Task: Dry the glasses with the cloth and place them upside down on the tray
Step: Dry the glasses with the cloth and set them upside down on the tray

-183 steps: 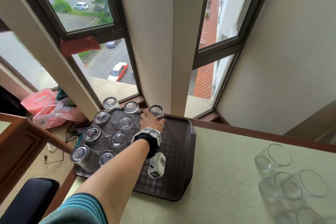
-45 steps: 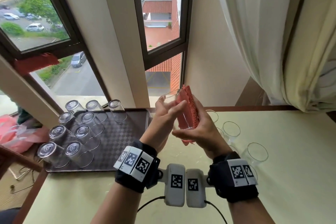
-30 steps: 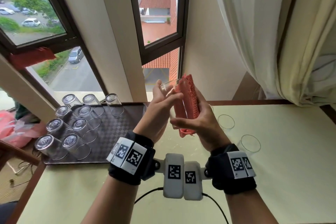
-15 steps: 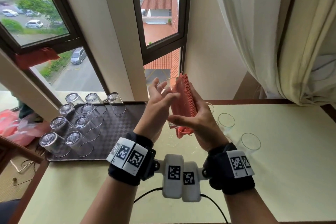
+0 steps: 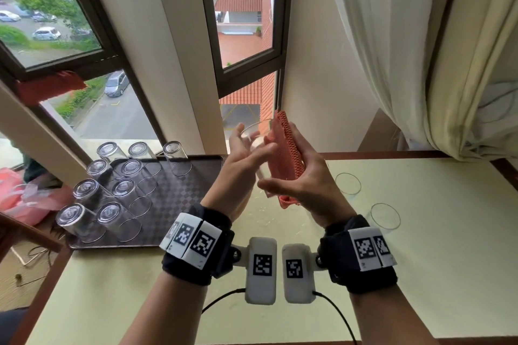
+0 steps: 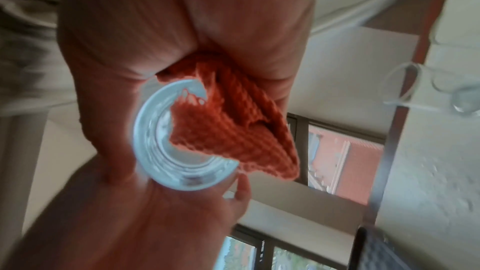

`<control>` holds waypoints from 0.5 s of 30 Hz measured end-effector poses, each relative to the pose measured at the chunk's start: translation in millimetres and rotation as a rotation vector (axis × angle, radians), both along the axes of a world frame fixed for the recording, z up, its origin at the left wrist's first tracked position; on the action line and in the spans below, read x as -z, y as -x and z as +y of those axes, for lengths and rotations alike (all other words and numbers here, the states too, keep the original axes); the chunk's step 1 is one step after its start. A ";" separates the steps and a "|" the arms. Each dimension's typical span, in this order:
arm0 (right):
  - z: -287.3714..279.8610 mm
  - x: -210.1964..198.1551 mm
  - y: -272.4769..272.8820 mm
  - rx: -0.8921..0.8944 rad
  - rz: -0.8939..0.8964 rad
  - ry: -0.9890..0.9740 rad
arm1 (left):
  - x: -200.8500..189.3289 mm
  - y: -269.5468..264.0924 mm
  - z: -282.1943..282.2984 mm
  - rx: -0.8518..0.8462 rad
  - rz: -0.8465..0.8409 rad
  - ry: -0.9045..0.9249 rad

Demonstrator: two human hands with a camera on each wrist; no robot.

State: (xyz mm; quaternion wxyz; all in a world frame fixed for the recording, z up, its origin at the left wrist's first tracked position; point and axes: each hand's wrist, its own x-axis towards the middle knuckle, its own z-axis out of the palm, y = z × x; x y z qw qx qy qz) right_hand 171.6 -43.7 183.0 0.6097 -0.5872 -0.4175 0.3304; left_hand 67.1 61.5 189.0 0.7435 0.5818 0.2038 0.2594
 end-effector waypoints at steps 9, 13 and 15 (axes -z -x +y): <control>-0.2 -1.6 4.3 -0.109 0.350 -0.079 | -1.2 4.1 -0.8 0.046 -0.046 0.099; 0.7 -5.2 7.9 -0.005 0.152 -0.060 | -4.5 7.7 6.9 0.047 -0.028 0.069; 3.1 -2.6 8.4 0.018 0.060 -0.044 | -3.7 6.3 9.6 0.040 -0.032 0.067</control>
